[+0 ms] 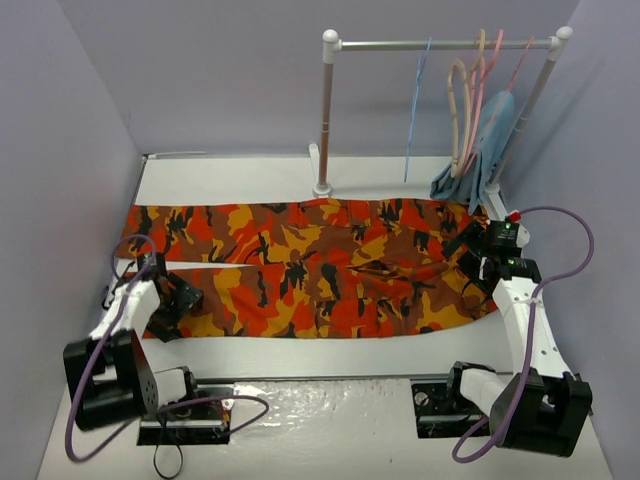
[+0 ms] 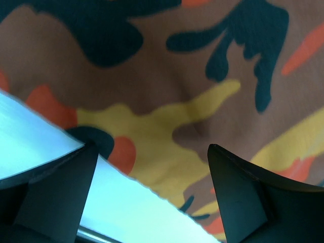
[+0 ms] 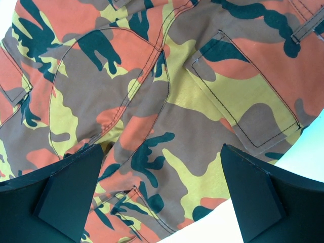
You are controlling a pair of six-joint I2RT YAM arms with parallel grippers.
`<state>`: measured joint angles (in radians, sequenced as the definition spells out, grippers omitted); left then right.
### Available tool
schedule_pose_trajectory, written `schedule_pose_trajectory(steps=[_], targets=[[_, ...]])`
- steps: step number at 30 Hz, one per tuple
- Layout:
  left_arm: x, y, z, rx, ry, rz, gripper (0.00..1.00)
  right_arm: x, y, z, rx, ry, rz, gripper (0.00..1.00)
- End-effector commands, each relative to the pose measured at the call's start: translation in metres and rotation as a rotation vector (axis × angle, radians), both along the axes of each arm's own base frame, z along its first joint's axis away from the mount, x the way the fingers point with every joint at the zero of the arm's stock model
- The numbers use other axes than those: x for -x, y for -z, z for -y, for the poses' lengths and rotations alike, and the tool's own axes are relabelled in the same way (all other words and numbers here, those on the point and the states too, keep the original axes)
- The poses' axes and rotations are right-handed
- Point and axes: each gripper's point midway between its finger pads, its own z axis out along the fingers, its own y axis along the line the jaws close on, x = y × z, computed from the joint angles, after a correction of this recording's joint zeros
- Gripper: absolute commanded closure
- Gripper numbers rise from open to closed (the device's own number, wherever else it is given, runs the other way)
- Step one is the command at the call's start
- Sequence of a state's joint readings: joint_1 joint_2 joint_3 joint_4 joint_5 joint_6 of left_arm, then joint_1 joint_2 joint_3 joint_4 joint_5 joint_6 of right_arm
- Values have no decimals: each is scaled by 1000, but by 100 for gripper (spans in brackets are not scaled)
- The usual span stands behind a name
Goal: Place the trousers on the hanger
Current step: Fold the trousers
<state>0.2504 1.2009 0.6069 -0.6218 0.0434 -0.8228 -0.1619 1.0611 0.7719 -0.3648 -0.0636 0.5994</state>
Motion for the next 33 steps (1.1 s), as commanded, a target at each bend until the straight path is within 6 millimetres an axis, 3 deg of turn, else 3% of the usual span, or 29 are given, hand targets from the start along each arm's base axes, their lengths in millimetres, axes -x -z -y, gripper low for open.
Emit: schedule_pose_trajectory(steps=[1, 5, 9, 12, 16, 20, 24, 27, 32, 33], targets=[[-68, -9, -26, -63, -21, 112, 13, -4, 0, -2, 7, -29, 5, 0], [-88, 3, -43, -58, -40, 68, 13, -3, 0, 0, 18, -29, 3, 0], [-102, -2, -66, -69, -72, 76, 14, -2, 0, 3, 27, -15, 2, 0], [-106, -7, -71, -63, -70, 74, 13, -3, 0, 4, 28, -9, 3, 0], [-95, -11, -67, -66, -73, 71, 13, -1, 0, 2, 15, 5, 7, 0], [-71, 0, -63, -54, -89, 16, 13, 0, -1, 3, 19, 12, 11, 0], [-66, 11, -71, -51, -106, -4, 14, 3, 3, 2, 15, 6, 2, 0], [-69, 20, -74, -40, -105, -38, 21, 5, 7, 1, 8, 8, -5, 0], [-64, 33, -77, -43, -103, -100, 49, 10, 14, 2, 9, 22, -21, 0], [-64, 35, -76, -39, -97, -107, 58, 11, 15, 2, 11, 24, -25, 0]])
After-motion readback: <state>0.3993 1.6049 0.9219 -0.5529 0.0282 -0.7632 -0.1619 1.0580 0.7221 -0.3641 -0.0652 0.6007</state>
